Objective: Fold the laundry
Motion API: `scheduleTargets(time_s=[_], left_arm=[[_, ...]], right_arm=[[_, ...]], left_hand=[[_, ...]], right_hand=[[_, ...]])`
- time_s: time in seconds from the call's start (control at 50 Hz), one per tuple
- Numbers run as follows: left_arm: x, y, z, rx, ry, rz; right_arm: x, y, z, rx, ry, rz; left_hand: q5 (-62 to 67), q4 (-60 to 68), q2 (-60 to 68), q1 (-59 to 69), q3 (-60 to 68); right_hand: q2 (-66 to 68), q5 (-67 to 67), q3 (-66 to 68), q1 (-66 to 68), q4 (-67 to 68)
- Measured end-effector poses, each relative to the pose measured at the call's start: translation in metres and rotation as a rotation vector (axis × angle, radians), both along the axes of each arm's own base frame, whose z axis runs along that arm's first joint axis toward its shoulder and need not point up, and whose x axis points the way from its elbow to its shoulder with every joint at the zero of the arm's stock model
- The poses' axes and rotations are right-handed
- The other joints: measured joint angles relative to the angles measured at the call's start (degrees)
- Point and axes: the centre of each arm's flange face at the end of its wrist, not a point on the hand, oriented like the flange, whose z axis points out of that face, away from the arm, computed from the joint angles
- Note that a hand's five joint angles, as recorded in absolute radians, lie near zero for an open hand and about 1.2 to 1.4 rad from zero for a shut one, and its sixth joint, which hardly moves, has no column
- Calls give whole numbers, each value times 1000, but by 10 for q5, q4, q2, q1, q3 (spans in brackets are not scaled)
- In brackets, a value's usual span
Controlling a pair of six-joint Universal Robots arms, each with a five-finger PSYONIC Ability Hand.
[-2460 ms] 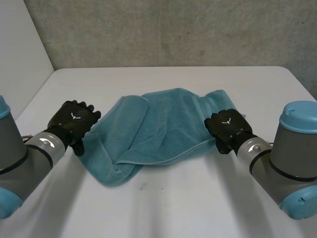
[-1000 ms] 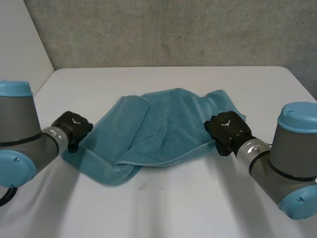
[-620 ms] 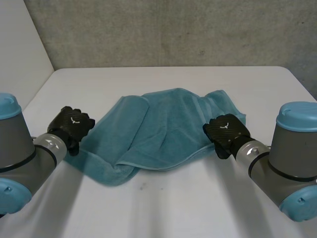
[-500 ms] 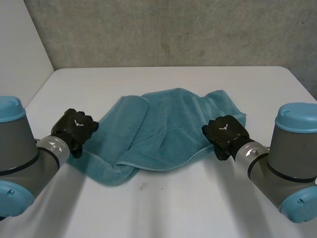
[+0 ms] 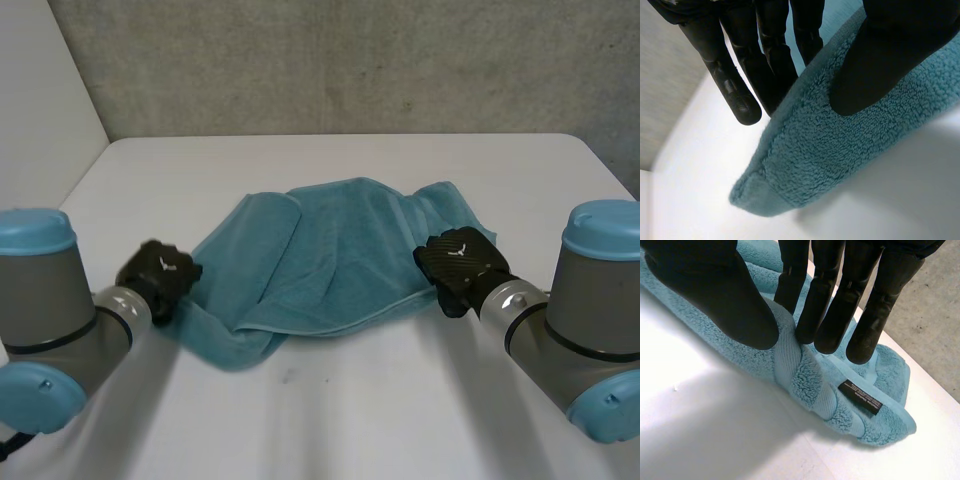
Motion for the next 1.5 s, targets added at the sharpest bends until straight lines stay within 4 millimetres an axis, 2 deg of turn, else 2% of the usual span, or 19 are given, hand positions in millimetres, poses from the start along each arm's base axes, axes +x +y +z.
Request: scheduleTargets(time_s=[0.04, 0.06, 0.08, 0.1, 0.12, 0.14, 0.22, 0.26, 0.28, 0.34, 0.5, 0.56, 0.74, 0.82, 1.0, 1.14, 1.26, 1.36, 1.5], left_arm=[[-1, -1, 9, -34, 12, 0], [-1, -2, 20, -81, 29, 2], [-1, -2, 20, -81, 29, 2], [-1, -3, 33, -138, 51, 6], [-1, -3, 33, -138, 51, 6], [0, -4, 44, -185, 74, 12], [2, -5, 55, -230, 104, 26], [4, -6, 58, -242, 121, 39], [5, -7, 58, -242, 124, 43], [8, -5, 54, -227, 128, 52], [11, 3, 44, -187, 118, 55], [12, 5, 44, -185, 117, 56], [15, 5, 50, -203, 120, 67], [19, 4, 54, -213, 123, 79], [20, 6, 50, -202, 123, 78], [19, 7, 48, -198, 123, 74], [19, 7, 48, -198, 124, 76], [20, 6, 48, -198, 125, 78], [20, 5, 48, -197, 125, 80]], right_arm=[[-1, 1, 3, 7, 3, -1], [-2, 4, 7, 21, 9, -2], [-2, 4, 7, 21, 9, -2], [-3, 7, 11, 41, 17, -1], [-3, 7, 11, 41, 17, -1], [-5, 17, 17, 108, 40, 9], [-7, 29, 25, 204, 67, 34], [-7, 33, 32, 249, 70, 57], [-7, 32, 35, 253, 67, 61], [-7, 21, 48, 209, 34, 63], [-13, -21, 82, 9, -36, 27], [-12, -29, 85, -33, -23, 34], [-4, -41, 59, -110, 166, 144], [8, -43, 37, -157, 301, 247], [28, -52, -2, -145, 359, 340], [33, -62, -25, -135, 398, 360], [33, -66, -35, -151, 448, 371], [32, -69, -36, -161, 468, 364], [30, -71, -37, -159, 479, 352]], left_hand=[[0, 0, 0, 0, 0], [0, 0, 0, 0, 0], [0, 0, 0, 0, 0], [0, 0, 0, 0, 0], [0, 0, 0, 0, 0], [0, 0, 0, 0, 0], [0, 0, 1, 0, 1], [0, 0, 2, 0, 2], [0, 0, 2, 0, 2], [0, 0, 2, 0, 2], [0, 1, 2, 0, 2], [0, 2, 2, 0, 2], [0, 2, 2, 0, 3], [0, 2, 2, 0, 3], [0, 2, 3, 0, 3], [0, 3, 3, 0, 3], [0, 3, 3, 0, 3], [0, 3, 3, 0, 3], [0, 3, 3, 0, 3]], right_hand=[[0, 0, 0, 0, 0], [0, 0, 0, 0, 0], [0, 0, 0, 0, 0], [0, 0, 0, 0, 0], [0, 0, 0, 0, 0], [0, 0, 0, 0, 0], [-39, -29, -40, -17, -44], [-281, -250, -280, -228, -273], [-327, -311, -328, -268, -330], [-444, -438, -447, -355, -452], [-448, -450, -456, -362, -464], [-448, -450, -456, -362, -464], [-446, -428, -452, -360, -449], [-446, -418, -430, -347, -429], [-446, -411, -422, -341, -422], [-429, -402, -411, -330, -411], [-326, -332, -330, -262, -334], [-284, -291, -287, -224, -292], [-303, -304, -310, -242, -314]])
